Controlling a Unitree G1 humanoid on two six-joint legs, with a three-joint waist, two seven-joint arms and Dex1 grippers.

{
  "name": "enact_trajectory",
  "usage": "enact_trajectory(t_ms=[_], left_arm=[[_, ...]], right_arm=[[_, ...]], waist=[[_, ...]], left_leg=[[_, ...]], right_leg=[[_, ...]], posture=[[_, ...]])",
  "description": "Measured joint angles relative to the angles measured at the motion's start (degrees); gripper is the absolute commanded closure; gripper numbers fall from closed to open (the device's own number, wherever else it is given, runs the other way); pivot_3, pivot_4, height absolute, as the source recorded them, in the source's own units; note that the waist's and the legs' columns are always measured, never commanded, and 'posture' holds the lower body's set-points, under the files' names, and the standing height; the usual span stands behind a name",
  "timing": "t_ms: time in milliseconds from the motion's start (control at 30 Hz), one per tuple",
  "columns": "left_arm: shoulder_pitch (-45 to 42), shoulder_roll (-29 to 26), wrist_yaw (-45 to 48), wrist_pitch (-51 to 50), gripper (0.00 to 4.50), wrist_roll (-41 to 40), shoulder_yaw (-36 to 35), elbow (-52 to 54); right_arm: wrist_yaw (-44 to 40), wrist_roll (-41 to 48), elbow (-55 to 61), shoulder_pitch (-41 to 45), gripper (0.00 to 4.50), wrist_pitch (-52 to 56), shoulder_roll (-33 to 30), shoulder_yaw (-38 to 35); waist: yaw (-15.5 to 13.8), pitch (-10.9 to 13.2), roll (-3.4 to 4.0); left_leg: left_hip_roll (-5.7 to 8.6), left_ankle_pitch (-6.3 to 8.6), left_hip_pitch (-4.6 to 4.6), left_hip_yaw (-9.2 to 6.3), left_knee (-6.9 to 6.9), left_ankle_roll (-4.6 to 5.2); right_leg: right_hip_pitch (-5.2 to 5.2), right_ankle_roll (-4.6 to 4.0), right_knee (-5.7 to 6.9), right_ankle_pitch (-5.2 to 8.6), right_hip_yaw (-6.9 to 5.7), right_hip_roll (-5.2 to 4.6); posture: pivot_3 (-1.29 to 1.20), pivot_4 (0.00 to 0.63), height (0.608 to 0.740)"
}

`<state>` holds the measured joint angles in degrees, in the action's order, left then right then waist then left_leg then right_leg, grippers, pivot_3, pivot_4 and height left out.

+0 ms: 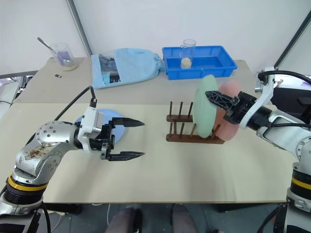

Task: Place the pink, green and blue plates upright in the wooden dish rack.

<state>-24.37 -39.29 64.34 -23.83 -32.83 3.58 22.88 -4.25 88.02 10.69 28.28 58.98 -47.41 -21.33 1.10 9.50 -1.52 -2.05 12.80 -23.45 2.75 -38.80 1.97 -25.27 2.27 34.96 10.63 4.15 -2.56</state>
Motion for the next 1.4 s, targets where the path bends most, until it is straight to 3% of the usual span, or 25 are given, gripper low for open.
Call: enact_trajectory(t_ms=[200, 267, 367, 500, 767, 967, 1167, 1267, 1400], left_arm=[[2.19, -0.92, -1.01, -0.73, 0.0, -0.16, -0.48, 1.19], [3.3, -0.82, -3.01, -1.78, 0.0, -0.18, -1.52, 1.19], [5.76, 0.43, -10.25, -3.51, 0.0, 0.01, -6.74, 1.09], [12.0, 6.64, -25.55, -5.2, 0.0, 2.65, -14.83, 2.15], [18.51, 15.5, -53.07, -16.7, 0.0, 6.07, -30.07, 3.8], [19.64, 21.94, -62.66, -30.61, 0.0, 2.0, -34.07, 3.74], [17.01, 25.38, -67.59, -37.12, 0.0, 1.23, -33.88, 2.31], [14.16, 25.7, -68.53, -37.71, 0.81, 1.31, -33.39, 0.05], [12.0, 26.32, -69.56, -38.77, 2.79, 1.34, -32.78, -1.83]], right_arm=[[-0.23, -4.36, 0.04, 6.0, 0.03, -1.46, -0.01, 0.36], [-3.23, -8.02, 0.88, 7.51, 0.03, -2.73, -1.79, 0.95], [-14.45, -18.61, 5.99, 7.43, 0.03, -6.58, -8.92, 5.16], [-29.0, -31.64, 8.9, 4.64, 0.03, -13.88, -14.22, 11.28], [-46.34, -40.04, 9.55, 7.03, 0.03, -21.49, -11.19, 16.98], [-52.49, -45.37, 8.89, 10.12, 0.03, -23.38, -6.19, 23.49], [-55.82, -50.59, 7.81, 13.53, 0.03, -24.07, -3.24, 27.34], [-56.75, -52.6, 7.64, 13.79, 0.0, -24.62, -2.13, 28.09], [-57.59, -55.38, 7.63, 13.82, 0.0, -25.17, -1.22, 29.32]], waist=[[0.2, 0.0, 0.0], [0.11, 0.0, 0.0], [-0.07, 0.0, 0.01], [-0.02, 0.0, -0.04], [0.02, 0.05, -0.12], [-0.31, 0.1, -0.27], [-0.32, 0.11, -0.36], [-0.42, 0.11, -0.37], [-0.28, 0.11, -0.37]], left_leg=[[-0.01, 0.0, 0.0, 0.02, 0.02, 0.0], [-0.02, 0.0, -0.02, 0.0, 0.01, 0.0], [-0.06, 0.0, 0.0, -0.03, 0.07, 0.0], [-0.09, 0.03, 0.03, 0.03, 0.05, 0.03], [-0.16, 0.03, 0.21, 0.05, 0.03, 0.02], [-0.11, 0.03, 0.17, 0.06, -0.04, 0.0], [-0.1, 0.04, 0.16, 0.05, 0.01, -0.01], [-0.06, 0.04, 0.17, 0.02, 0.02, -0.01], [-0.04, 0.04, 0.17, 0.06, 0.01, -0.01]], right_leg=[[-0.03, 0.0, 0.01, 0.0, 0.01, 0.01], [-0.07, 0.0, 0.01, 0.0, -0.01, 0.01], [-0.06, -0.03, 0.0, 0.05, -0.07, 0.01], [-0.01, 0.0, -0.06, 0.07, -0.07, -0.04], [0.02, -0.03, 0.07, -0.03, -0.1, 0.02], [0.02, -0.06, 0.05, -0.08, -0.1, -0.03], [0.0, -0.23, 0.05, -0.14, -0.13, -0.02], [0.01, -0.28, 0.06, -0.16, -0.13, -0.02], [0.02, -0.26, 0.05, -0.17, -0.12, -0.06]], posture=[[0.0, 0.15, 0.74], [0.0, 0.15, 0.74], [0.0, 0.15, 0.74], [0.0, 0.15, 0.74], [0.0, 0.15, 0.74], [0.0, 0.15, 0.74], [0.0, 0.15, 0.74], [0.0, 0.15, 0.74], [0.0, 0.15, 0.74]])
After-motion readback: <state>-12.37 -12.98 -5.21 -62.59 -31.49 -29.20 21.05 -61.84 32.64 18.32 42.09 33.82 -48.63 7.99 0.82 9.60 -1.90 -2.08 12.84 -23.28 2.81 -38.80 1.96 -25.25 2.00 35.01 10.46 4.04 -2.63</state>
